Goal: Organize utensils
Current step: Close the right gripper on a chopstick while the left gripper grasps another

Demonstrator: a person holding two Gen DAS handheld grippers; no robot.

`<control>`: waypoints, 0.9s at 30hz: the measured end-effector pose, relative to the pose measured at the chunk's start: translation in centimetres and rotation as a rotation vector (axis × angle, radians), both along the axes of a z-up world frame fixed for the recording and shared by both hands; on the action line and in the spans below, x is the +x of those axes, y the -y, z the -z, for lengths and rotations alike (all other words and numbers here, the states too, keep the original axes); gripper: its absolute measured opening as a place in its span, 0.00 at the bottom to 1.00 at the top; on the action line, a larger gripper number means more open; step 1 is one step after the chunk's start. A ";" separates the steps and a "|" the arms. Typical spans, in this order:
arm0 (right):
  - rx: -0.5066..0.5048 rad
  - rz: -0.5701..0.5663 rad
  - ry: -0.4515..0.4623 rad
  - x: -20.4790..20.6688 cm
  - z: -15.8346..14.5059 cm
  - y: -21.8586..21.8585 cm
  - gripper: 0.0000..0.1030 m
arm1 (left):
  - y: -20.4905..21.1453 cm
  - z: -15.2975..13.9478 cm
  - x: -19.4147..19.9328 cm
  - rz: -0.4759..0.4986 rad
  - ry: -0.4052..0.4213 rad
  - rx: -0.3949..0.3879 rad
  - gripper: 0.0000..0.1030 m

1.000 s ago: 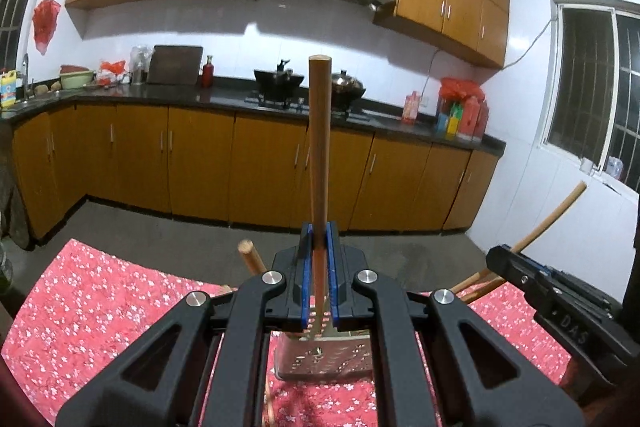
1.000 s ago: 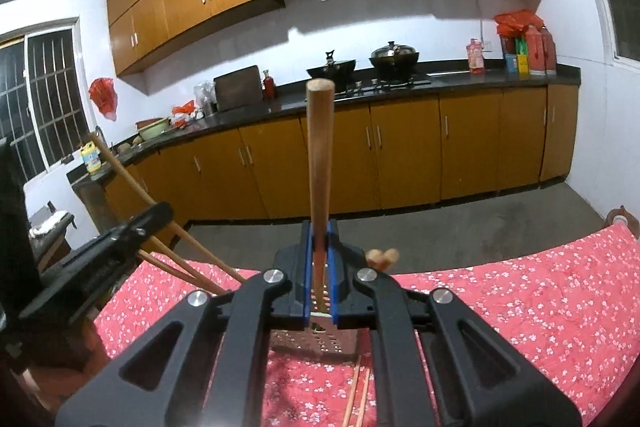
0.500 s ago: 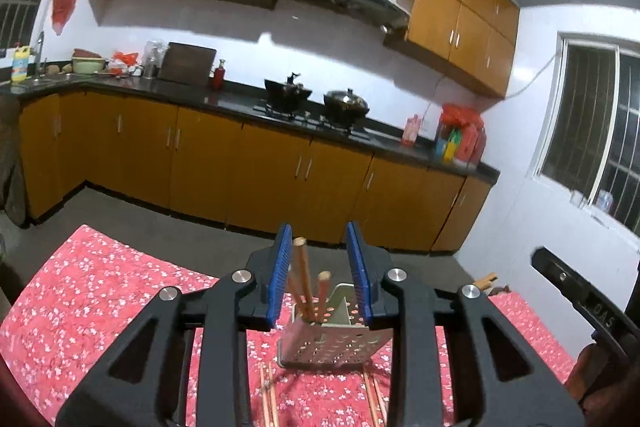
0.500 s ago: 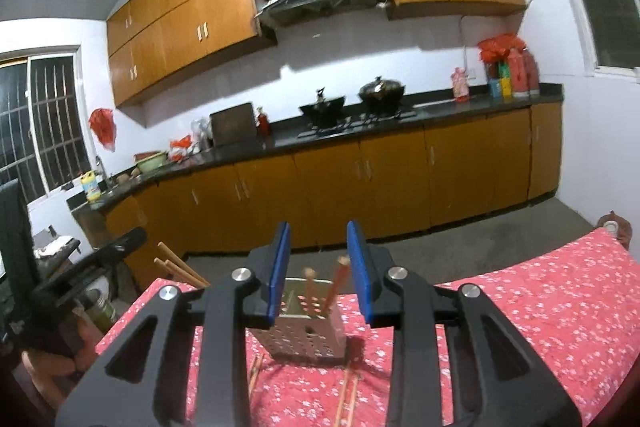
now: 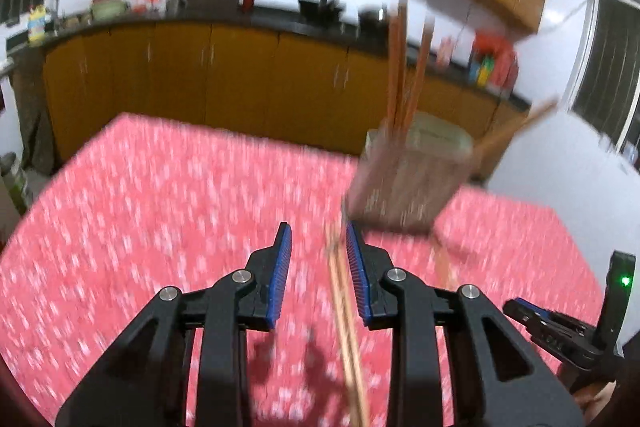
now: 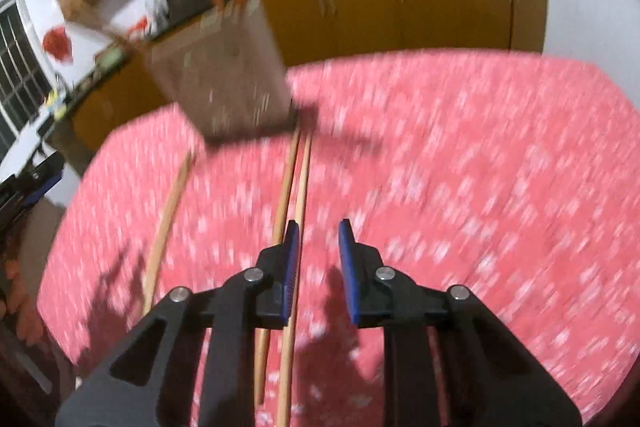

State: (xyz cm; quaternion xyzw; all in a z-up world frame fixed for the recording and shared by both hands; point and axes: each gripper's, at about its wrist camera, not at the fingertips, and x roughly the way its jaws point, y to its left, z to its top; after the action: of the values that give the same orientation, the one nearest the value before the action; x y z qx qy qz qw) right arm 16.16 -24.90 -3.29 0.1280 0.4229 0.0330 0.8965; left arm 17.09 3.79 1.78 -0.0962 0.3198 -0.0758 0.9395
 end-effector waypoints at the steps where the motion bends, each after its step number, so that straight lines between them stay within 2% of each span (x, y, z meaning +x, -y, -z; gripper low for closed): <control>1: 0.005 -0.017 -0.022 -0.2 0.9 -0.7 0.21 | 0.1 1.2 -0.1 0.009 -0.031 0.003 0.28; 6: -0.044 -0.063 -0.066 -0.7 3.1 -3.0 0.20 | 0.3 5.2 -0.9 0.047 -0.129 0.004 0.28; 9: -0.123 -0.062 -0.046 -0.8 3.3 -3.4 0.08 | 0.8 6.4 -1.3 0.066 -0.161 0.001 0.27; 11: -0.149 -0.040 -0.043 -0.4 3.1 -3.3 0.08 | 1.2 7.2 -1.4 0.085 -0.184 -0.002 0.27; 15: -0.136 0.037 -0.045 -0.1 3.1 -1.2 0.08 | 2.2 8.0 -1.5 0.120 -0.208 0.001 0.23; 22: -0.155 0.035 -0.039 -0.2 3.0 -0.9 0.08 | 3.8 9.2 -1.4 0.160 -0.249 0.033 0.16; 27: -0.159 0.032 -0.037 0.1 3.1 -0.9 0.08 | 4.5 9.5 -1.2 0.160 -0.235 0.092 0.15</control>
State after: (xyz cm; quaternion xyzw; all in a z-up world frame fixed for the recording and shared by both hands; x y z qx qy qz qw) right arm 16.22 -23.98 -6.36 0.0636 0.4387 -0.0177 0.8962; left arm 15.87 -0.69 -7.68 -0.0355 0.4375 -0.1238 0.8899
